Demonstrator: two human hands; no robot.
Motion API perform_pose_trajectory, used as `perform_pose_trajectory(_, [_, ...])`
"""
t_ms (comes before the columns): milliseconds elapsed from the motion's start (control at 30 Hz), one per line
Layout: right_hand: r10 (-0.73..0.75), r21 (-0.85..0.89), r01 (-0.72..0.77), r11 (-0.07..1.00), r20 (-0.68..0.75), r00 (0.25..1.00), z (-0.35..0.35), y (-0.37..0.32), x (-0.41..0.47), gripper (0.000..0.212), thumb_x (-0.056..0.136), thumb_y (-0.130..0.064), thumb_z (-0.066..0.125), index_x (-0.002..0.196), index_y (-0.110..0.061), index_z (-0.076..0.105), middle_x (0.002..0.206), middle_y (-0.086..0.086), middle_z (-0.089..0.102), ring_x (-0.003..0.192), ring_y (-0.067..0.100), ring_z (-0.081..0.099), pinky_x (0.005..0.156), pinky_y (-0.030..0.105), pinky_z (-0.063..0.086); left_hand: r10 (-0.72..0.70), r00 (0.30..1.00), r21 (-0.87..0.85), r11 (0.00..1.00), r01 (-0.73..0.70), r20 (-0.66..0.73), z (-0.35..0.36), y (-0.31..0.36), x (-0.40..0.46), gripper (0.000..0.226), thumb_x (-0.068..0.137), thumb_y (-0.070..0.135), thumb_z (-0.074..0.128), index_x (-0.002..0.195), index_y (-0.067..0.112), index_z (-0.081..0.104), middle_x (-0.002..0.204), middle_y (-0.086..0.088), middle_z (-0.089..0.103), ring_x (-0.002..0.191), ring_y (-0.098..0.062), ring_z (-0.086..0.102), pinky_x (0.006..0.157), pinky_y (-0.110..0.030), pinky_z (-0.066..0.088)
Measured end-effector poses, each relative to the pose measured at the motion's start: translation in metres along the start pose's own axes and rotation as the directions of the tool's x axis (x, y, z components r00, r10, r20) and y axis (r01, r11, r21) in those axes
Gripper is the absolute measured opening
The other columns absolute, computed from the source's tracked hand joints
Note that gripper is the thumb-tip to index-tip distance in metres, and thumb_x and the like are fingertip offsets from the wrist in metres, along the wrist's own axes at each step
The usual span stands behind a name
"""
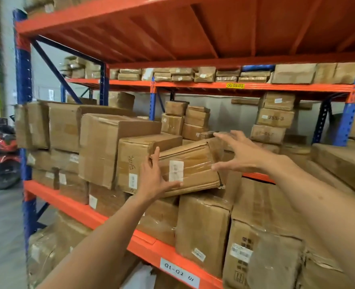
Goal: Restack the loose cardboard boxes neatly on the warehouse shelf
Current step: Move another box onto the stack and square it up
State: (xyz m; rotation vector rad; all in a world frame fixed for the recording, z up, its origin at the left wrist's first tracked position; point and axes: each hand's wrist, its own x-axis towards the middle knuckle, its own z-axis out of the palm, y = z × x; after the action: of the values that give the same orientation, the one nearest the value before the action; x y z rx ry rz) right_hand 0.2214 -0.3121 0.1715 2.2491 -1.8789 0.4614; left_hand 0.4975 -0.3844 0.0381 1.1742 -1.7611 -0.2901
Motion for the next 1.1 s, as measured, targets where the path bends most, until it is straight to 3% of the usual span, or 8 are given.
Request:
perform_pose_trajectory(233, [-0.058,-0.206,0.072,0.976,0.077,0.995,0.035,-0.030,0.063,0.126,0.056,-0.077,0.081,0.149,-0.064,-0.004,0.164,-0.011,-0.025,0.150,0.030,-0.024,0.112,0.073,0.008,0.096,0.972,0.136,0.982,-0.128,0.216,-0.008,-0.048,0.022,0.153,0.056,0.063,0.091,0.159,0.038,-0.019,0.168,-0.016,-0.019,0.155,-0.038,-0.014,0.123,-0.064,0.009])
perform_pose_trajectory(400, [-0.077,-0.026,0.076,0.997,-0.009,0.997,0.043,-0.027,0.072,0.102,0.051,-0.070,0.086,0.138,-0.054,0.034,0.150,-0.008,0.033,0.136,0.023,0.037,0.106,0.048,0.037,0.094,0.980,0.148,0.982,-0.121,0.175,0.008,-0.050,0.036,0.154,0.053,0.063,0.093,0.160,0.036,-0.014,0.166,-0.014,-0.020,0.152,-0.042,-0.002,0.122,-0.063,0.015])
perform_pose_trajectory(500, [-0.050,0.043,0.054,0.998,-0.082,0.995,0.051,-0.016,0.057,0.099,0.051,-0.068,0.088,0.135,-0.047,0.041,0.142,-0.011,0.038,0.122,0.014,0.040,0.104,0.040,0.039,0.173,0.977,0.170,0.967,-0.192,0.123,0.013,-0.044,0.042,0.150,0.050,0.062,0.093,0.160,0.039,-0.007,0.166,-0.009,-0.017,0.151,-0.041,0.006,0.120,-0.061,0.020])
perform_pose_trajectory(633, [0.078,0.217,-0.029,0.976,-0.220,0.972,0.079,0.012,0.007,0.094,0.053,-0.059,0.092,0.134,-0.046,0.045,0.133,-0.014,0.038,0.119,0.010,0.040,0.099,0.035,0.037,0.333,0.924,-0.001,0.941,-0.339,0.186,0.018,-0.030,0.049,0.157,0.046,0.052,0.099,0.155,0.053,-0.015,0.164,0.008,-0.029,0.155,-0.037,-0.004,0.121,-0.059,0.015])
perform_pose_trajectory(733, [0.116,0.292,-0.025,0.956,-0.300,0.947,0.085,0.015,-0.007,0.090,0.054,-0.049,0.095,0.131,-0.041,0.049,0.131,-0.014,0.041,0.120,0.012,0.043,0.100,0.036,0.039,0.285,0.928,-0.171,0.954,-0.248,0.240,0.025,-0.021,0.051,0.161,0.042,0.052,0.101,0.147,0.064,-0.021,0.163,0.001,-0.034,0.155,-0.038,-0.013,0.123,-0.064,0.009])
perform_pose_trajectory(867, [0.149,0.331,-0.039,0.943,-0.314,0.938,0.085,0.008,-0.009,0.085,0.056,-0.047,0.095,0.127,-0.039,0.051,0.129,-0.019,0.040,0.118,0.006,0.042,0.095,0.029,0.037,0.125,0.973,-0.370,0.928,-0.046,0.193,0.030,-0.013,0.052,0.170,0.038,0.055,0.102,0.144,0.059,-0.030,0.169,-0.005,-0.018,0.157,-0.029,-0.006,0.124,-0.053,0.006])
perform_pose_trajectory(967, [0.197,0.378,-0.048,0.925,-0.367,0.909,0.092,0.009,-0.014,0.082,0.056,-0.047,0.095,0.126,-0.039,0.052,0.137,-0.018,0.041,0.121,0.008,0.043,0.097,0.030,0.038,0.118,0.954,-0.459,0.888,0.022,0.275,0.031,-0.006,0.057,0.170,0.039,0.054,0.102,0.150,0.054,-0.027,0.171,-0.003,0.004,0.155,-0.021,0.014,0.125,-0.044,0.012])
perform_pose_trajectory(1100, [0.265,0.470,-0.099,0.877,-0.302,0.916,0.090,0.006,-0.017,0.082,0.061,-0.039,0.095,0.124,-0.050,0.043,0.147,-0.014,0.031,0.132,0.016,0.039,0.111,0.041,0.035,0.148,0.948,-0.517,0.856,0.019,0.280,0.034,0.002,0.059,0.145,0.046,0.045,0.103,0.150,0.057,0.002,0.139,0.022,0.040,0.133,-0.012,0.041,0.117,-0.036,0.029])
